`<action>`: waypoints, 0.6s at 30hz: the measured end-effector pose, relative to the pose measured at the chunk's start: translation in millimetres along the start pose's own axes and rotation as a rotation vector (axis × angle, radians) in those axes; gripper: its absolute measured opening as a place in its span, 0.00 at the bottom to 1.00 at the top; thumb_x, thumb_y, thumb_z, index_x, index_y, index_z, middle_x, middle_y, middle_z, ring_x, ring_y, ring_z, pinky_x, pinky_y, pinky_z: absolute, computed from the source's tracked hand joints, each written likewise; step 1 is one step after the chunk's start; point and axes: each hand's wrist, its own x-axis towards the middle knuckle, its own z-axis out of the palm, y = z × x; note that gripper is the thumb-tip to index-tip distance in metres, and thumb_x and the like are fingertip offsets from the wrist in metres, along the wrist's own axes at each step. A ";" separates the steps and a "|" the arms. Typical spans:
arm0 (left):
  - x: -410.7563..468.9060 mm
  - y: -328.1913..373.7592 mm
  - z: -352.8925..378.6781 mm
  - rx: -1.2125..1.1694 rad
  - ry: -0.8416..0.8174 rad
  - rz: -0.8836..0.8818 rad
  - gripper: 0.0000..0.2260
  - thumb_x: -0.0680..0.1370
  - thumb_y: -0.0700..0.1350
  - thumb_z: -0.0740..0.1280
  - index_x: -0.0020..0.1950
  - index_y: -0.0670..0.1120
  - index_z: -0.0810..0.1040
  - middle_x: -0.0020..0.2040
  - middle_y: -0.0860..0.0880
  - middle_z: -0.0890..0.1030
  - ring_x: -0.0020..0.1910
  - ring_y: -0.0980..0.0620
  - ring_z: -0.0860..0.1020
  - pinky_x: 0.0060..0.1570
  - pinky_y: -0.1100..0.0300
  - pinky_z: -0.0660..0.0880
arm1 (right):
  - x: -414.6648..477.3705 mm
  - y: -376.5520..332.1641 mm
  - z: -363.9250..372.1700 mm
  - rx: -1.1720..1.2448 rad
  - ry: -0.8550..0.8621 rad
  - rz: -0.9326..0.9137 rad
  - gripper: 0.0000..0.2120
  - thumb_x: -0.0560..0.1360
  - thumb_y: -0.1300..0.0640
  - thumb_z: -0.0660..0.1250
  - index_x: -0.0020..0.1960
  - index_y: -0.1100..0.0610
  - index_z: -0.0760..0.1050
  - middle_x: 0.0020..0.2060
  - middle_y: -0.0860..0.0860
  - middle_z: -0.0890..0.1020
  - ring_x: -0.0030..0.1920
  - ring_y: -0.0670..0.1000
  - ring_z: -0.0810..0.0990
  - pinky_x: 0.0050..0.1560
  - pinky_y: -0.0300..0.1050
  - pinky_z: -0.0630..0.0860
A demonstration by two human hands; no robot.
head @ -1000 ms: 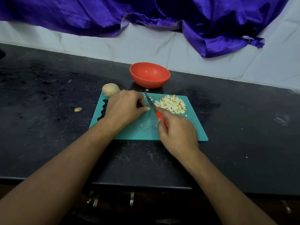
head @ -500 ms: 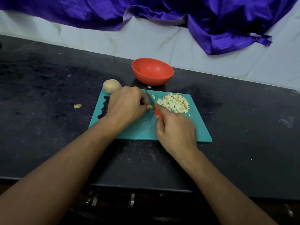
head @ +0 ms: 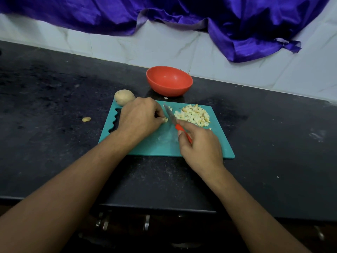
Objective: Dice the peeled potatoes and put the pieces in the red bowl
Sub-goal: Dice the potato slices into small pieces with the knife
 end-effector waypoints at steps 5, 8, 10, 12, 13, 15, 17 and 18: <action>-1.5 -0.5 0.4 0.001 0.009 0.008 0.03 0.77 0.53 0.74 0.48 0.56 0.86 0.44 0.57 0.84 0.45 0.56 0.80 0.36 0.59 0.71 | -0.7 -8.2 5.0 -0.086 0.015 -0.065 0.20 0.82 0.50 0.61 0.73 0.43 0.74 0.42 0.46 0.85 0.40 0.50 0.81 0.38 0.47 0.76; -1.8 -0.4 0.8 -0.015 0.010 0.001 0.01 0.77 0.51 0.74 0.46 0.56 0.86 0.42 0.59 0.83 0.44 0.57 0.80 0.34 0.61 0.70 | -1.2 -14.9 7.6 -0.167 -0.002 -0.103 0.20 0.83 0.50 0.60 0.74 0.44 0.72 0.39 0.47 0.83 0.37 0.50 0.80 0.35 0.44 0.68; -1.1 -1.5 2.5 -0.024 0.020 0.001 0.01 0.76 0.50 0.75 0.44 0.56 0.86 0.41 0.59 0.83 0.43 0.57 0.80 0.33 0.61 0.69 | -0.4 -15.5 8.5 -0.206 0.001 -0.126 0.20 0.82 0.51 0.60 0.74 0.45 0.73 0.37 0.48 0.83 0.36 0.51 0.80 0.35 0.44 0.67; 0.2 -2.8 3.6 -0.022 0.029 -0.002 0.02 0.76 0.51 0.75 0.45 0.55 0.86 0.42 0.59 0.84 0.43 0.57 0.80 0.33 0.61 0.70 | 0.6 -15.7 9.7 -0.265 -0.013 -0.151 0.21 0.82 0.52 0.60 0.74 0.46 0.73 0.37 0.48 0.83 0.37 0.52 0.81 0.34 0.45 0.68; 0.8 -3.5 3.9 -0.019 0.032 -0.005 0.02 0.76 0.51 0.75 0.46 0.55 0.87 0.42 0.58 0.84 0.43 0.57 0.80 0.33 0.61 0.70 | 1.1 -16.6 10.7 -0.296 -0.029 -0.162 0.21 0.82 0.52 0.59 0.74 0.46 0.72 0.37 0.48 0.83 0.37 0.53 0.81 0.34 0.46 0.68; 1.7 -4.9 4.6 -0.030 0.033 -0.012 0.02 0.75 0.51 0.75 0.46 0.55 0.87 0.42 0.58 0.84 0.43 0.58 0.80 0.33 0.61 0.71 | 2.2 -17.7 9.9 -0.338 -0.053 -0.179 0.22 0.82 0.53 0.59 0.75 0.46 0.71 0.37 0.47 0.82 0.37 0.52 0.80 0.35 0.46 0.68; 1.7 -5.4 4.7 -0.043 0.030 -0.018 0.02 0.75 0.51 0.75 0.45 0.55 0.87 0.41 0.59 0.84 0.43 0.58 0.80 0.35 0.60 0.73 | 2.4 -16.1 6.3 -0.347 -0.084 -0.172 0.22 0.82 0.53 0.58 0.75 0.45 0.71 0.39 0.47 0.82 0.39 0.52 0.81 0.36 0.46 0.69; 1.5 -5.7 4.3 -0.045 0.028 -0.021 0.01 0.75 0.51 0.75 0.45 0.55 0.87 0.41 0.60 0.84 0.42 0.59 0.80 0.35 0.60 0.74 | 1.4 -14.6 3.7 -0.324 -0.092 -0.156 0.21 0.83 0.52 0.58 0.75 0.44 0.71 0.40 0.47 0.83 0.41 0.52 0.81 0.37 0.47 0.70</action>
